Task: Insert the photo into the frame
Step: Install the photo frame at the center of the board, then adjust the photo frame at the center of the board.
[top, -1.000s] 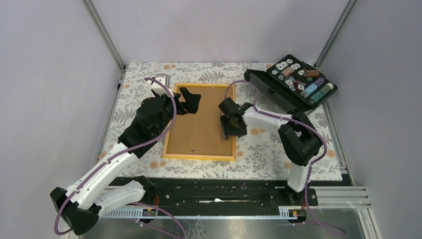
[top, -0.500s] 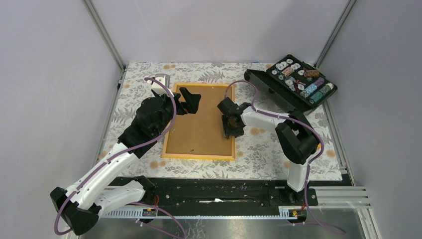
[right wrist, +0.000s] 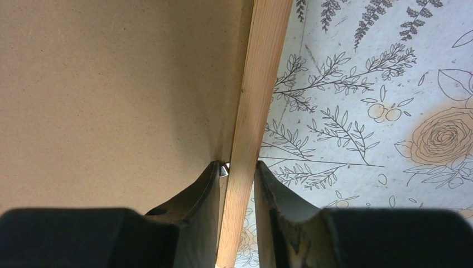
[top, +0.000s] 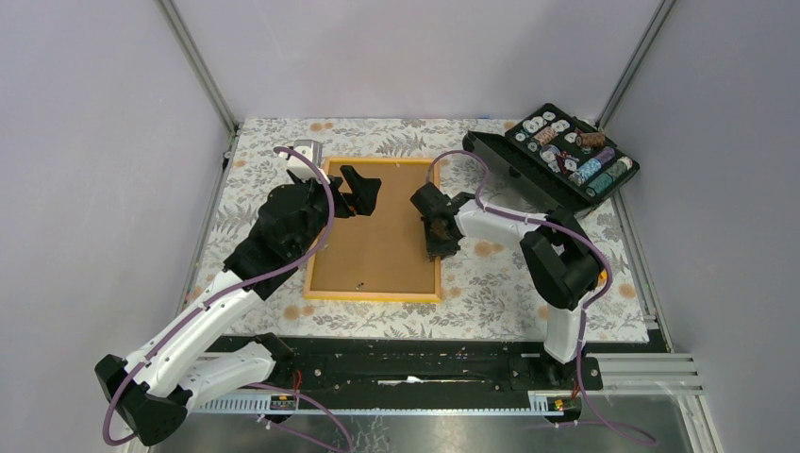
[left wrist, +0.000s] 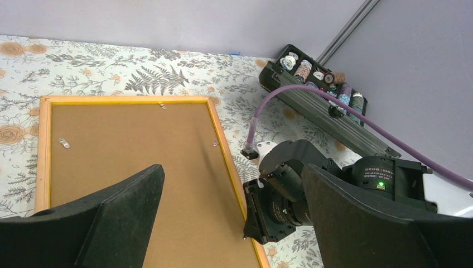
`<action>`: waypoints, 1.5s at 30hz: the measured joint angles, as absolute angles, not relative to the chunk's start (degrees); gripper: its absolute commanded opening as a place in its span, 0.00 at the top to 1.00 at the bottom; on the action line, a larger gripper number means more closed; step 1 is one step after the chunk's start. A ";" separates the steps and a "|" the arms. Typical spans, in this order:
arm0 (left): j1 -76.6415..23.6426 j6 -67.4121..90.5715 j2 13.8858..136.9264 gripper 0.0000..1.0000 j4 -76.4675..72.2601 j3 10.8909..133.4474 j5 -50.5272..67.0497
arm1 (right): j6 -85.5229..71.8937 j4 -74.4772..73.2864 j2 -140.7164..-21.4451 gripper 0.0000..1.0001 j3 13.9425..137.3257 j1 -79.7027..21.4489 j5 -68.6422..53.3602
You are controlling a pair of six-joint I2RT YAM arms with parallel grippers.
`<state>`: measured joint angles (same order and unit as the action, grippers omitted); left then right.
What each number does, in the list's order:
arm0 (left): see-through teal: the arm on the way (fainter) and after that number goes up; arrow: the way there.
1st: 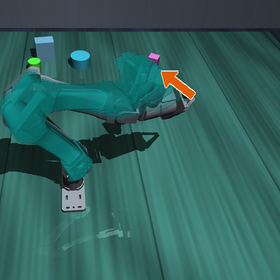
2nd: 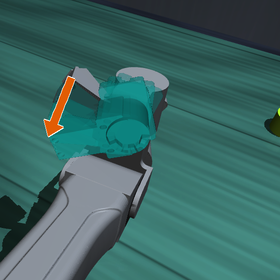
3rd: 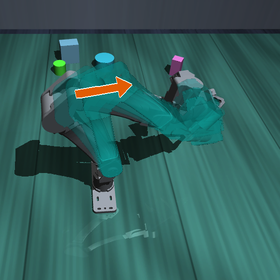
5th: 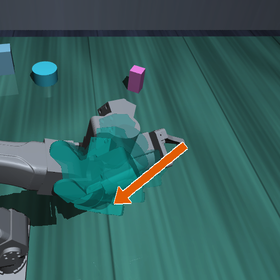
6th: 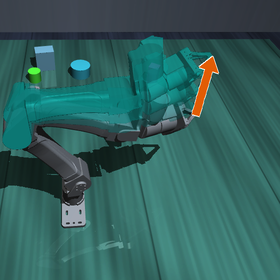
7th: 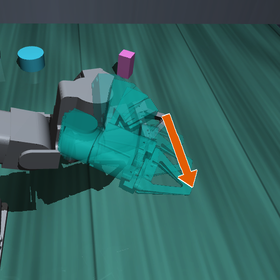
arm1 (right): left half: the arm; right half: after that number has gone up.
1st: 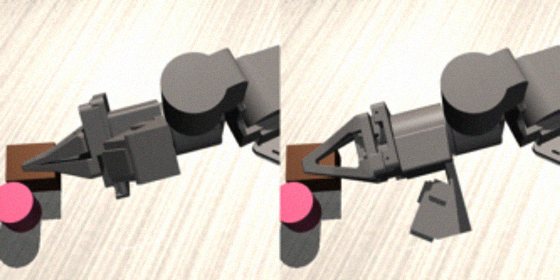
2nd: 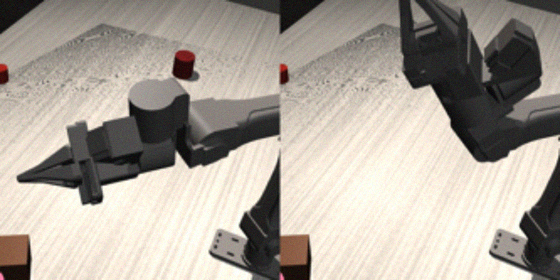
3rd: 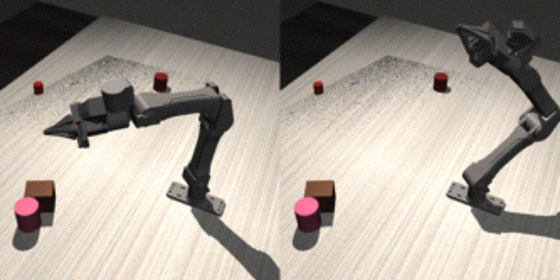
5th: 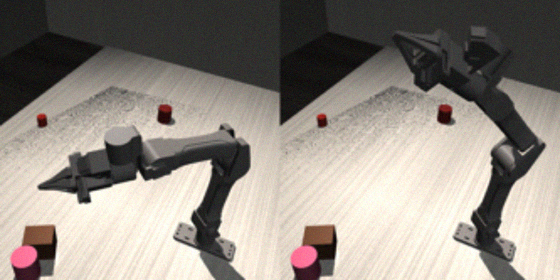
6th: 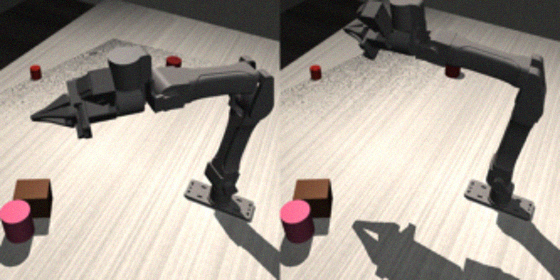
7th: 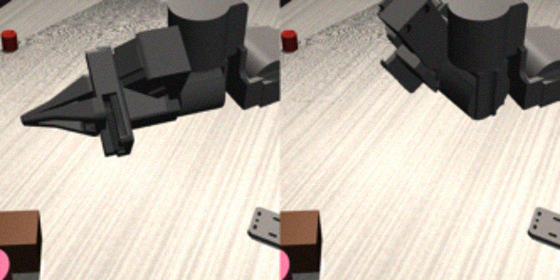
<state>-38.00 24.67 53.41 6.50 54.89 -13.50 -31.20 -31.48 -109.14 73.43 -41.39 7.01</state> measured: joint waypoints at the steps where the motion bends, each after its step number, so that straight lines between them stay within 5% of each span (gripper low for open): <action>1: -38.00 24.69 53.41 0.01 6.50 54.89 -13.47 | -31.20 -31.51 -109.21 1.00 73.45 -41.39 7.01; 6: -38.00 24.71 53.41 0.02 6.48 54.89 -13.47 | -31.11 -32.25 -109.54 0.95 74.08 -41.39 7.01; 8: -38.00 24.71 53.41 0.01 6.50 54.89 -13.45 | -30.92 -32.27 -109.54 0.80 74.08 -41.39 7.01; 11: -38.00 24.88 53.41 0.02 6.48 54.89 -13.41 | -30.72 -32.29 -109.45 0.44 74.08 -41.39 6.96; 15: -38.00 25.08 53.41 0.02 6.50 54.89 -13.28 | -29.63 -32.32 -109.08 0.25 74.08 -41.43 6.96; 45: -38.00 25.08 53.41 0.02 6.50 54.89 -13.32 | -19.88 -26.48 -104.75 0.53 66.81 -43.20 6.33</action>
